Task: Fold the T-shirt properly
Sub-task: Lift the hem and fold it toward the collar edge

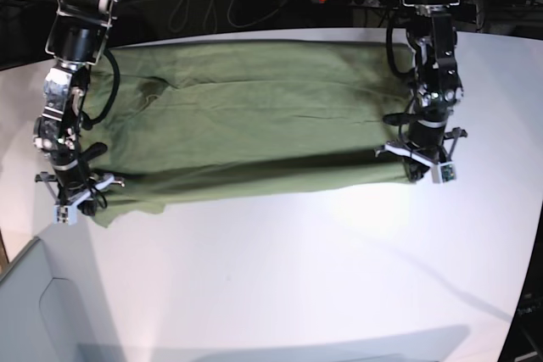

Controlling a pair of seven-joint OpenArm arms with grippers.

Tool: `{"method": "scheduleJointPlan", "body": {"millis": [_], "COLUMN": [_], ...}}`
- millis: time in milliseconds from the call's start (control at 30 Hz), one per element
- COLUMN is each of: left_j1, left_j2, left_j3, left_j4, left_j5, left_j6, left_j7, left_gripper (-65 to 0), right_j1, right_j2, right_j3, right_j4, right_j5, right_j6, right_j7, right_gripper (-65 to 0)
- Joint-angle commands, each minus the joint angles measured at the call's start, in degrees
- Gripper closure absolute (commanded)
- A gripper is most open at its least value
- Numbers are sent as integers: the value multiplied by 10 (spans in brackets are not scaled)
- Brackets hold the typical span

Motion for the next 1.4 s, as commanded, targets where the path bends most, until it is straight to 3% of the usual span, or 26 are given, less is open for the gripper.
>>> {"method": "scheduleJointPlan", "body": {"millis": [0,200,667,1167,1367], "left_j1": [-1,8,33,64,84], "left_j2": [-5,-5,-5,-4,15], "left_j3": [-3,-3,-4,-26,-27], "left_j4": [10,18,18,62,62], "left_j5": [1,1,1,1,1], "left_j6": [1,1,1,1,1], "left_j7": [-15,-15,-15,-15,-15], "left_gripper": [0,0,0,0,0], "right_j1": [0,-23,-110,-137,-146], "right_j2": [8,-13,-11,1,2], "right_j3": [3,3,4,15,15], "right_j4": [19,69,118,143,149], "right_j5": [2,2,2,0,-1], "right_j6": [16,64,79,79,79], "right_j7": [15,12,15,15,15], "right_gripper": [0,0,0,0,0]}}
